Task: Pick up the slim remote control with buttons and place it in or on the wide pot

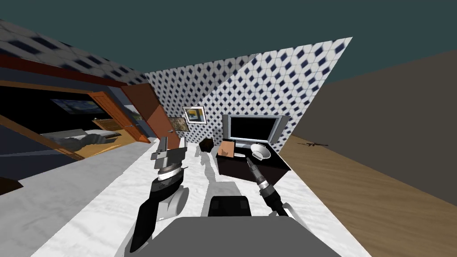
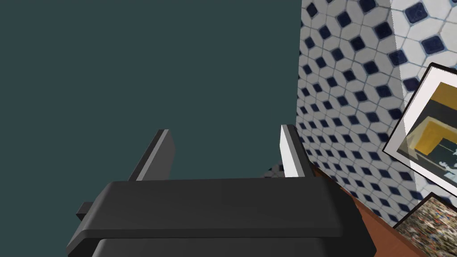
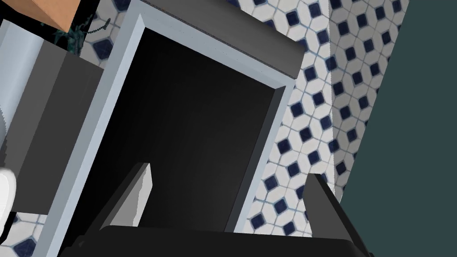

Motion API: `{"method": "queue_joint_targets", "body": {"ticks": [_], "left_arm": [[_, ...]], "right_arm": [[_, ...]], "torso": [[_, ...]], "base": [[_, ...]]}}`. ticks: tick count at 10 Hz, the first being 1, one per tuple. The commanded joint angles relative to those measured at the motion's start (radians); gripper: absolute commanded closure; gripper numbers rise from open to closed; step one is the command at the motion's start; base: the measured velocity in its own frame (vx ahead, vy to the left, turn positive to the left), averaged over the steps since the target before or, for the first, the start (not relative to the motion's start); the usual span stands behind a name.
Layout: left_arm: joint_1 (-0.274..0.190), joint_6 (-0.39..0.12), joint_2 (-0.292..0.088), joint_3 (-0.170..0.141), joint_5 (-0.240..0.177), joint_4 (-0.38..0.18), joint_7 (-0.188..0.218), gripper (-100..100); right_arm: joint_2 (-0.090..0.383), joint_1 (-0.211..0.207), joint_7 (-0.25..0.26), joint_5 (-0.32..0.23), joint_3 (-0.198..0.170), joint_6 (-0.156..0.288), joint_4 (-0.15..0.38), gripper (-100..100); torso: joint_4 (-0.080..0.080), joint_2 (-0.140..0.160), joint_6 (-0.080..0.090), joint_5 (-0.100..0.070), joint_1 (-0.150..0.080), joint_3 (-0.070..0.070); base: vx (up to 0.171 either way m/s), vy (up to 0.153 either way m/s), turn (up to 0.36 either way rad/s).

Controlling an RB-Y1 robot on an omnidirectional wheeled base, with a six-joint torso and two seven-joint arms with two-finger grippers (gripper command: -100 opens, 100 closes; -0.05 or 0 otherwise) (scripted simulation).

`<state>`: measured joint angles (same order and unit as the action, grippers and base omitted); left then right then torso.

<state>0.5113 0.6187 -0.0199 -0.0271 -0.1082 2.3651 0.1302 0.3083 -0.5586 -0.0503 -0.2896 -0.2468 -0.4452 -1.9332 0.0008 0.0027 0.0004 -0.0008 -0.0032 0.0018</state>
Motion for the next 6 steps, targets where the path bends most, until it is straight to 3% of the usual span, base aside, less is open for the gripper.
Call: {"method": "queue_joint_targets", "body": {"ticks": [1,4,5,6], "left_arm": [[0.0,0.0,0.0,0.0,0.0,0.0,0.0,0],[0.0,0.0,0.0,0.0,0.0,0.0,0.0,0],[0.0,0.0,0.0,0.0,0.0,0.0,0.0,0],[0.0,0.0,0.0,0.0,0.0,0.0,0.0,0]], "right_arm": [[0.039,-0.016,0.011,-0.036,-0.017,-0.026,0.05,-100],[0.071,-0.02,0.02,-0.071,-0.035,-0.032,0.109,-100],[0.104,-0.025,0.03,-0.105,-0.053,-0.037,0.155,-100],[0.104,-0.025,0.03,-0.105,-0.053,-0.037,0.16,-100]], "torso": [[0.0,0.0,0.0,0.0,0.0,0.0],[0.0,0.0,-0.001,0.0,0.0,0.0],[0.0,-0.001,0.0,0.0,0.0,0.0],[0.0,-0.001,0.0,0.0,0.001,0.0]], "base": [[-0.061,-0.012,0.296],[-0.053,-0.006,0.202],[-0.043,0.006,0.258],[-0.037,0.003,0.185]]}}
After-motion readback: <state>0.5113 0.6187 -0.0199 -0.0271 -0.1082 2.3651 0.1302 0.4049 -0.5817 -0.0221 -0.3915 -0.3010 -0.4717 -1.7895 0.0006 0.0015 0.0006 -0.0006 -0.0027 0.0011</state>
